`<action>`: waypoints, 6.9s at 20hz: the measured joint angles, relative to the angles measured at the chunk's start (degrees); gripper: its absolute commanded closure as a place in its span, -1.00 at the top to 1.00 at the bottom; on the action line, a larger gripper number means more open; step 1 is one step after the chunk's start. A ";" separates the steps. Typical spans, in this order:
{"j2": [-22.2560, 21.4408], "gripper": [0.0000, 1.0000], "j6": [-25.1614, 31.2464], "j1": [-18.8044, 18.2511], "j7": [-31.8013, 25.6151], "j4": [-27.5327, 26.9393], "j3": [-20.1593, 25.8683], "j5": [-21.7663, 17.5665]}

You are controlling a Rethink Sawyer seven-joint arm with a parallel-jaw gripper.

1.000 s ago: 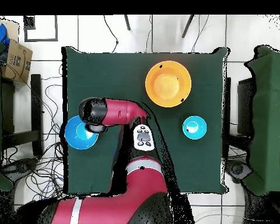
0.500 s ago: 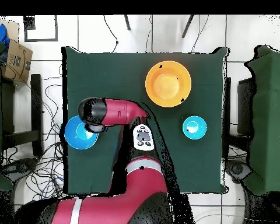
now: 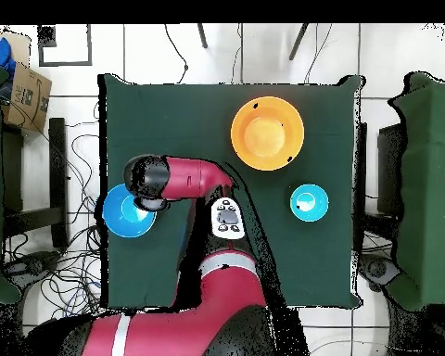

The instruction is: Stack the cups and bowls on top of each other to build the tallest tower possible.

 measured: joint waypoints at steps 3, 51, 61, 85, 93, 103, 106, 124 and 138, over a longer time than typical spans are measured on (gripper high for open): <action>0.00 1.00 0.01 0.01 0.00 0.00 0.06 0.00; 0.01 1.00 0.01 0.00 0.00 -0.90 0.48 0.00; 0.02 1.00 0.01 -0.93 0.00 -1.04 2.81 0.01; 1.24 1.00 0.01 -15.18 -0.03 -0.04 22.46 -1.42; 2.98 1.00 0.63 -22.33 -1.39 2.31 31.33 -5.77; 2.00 1.00 7.63 -28.01 -5.32 3.37 40.27 -11.60; 1.20 1.00 9.10 -28.33 -5.70 3.40 41.14 -12.62; -16.43 1.00 13.58 -17.47 -5.70 2.47 33.02 -24.50; -18.57 1.00 15.44 -18.11 -5.70 2.35 29.99 -21.88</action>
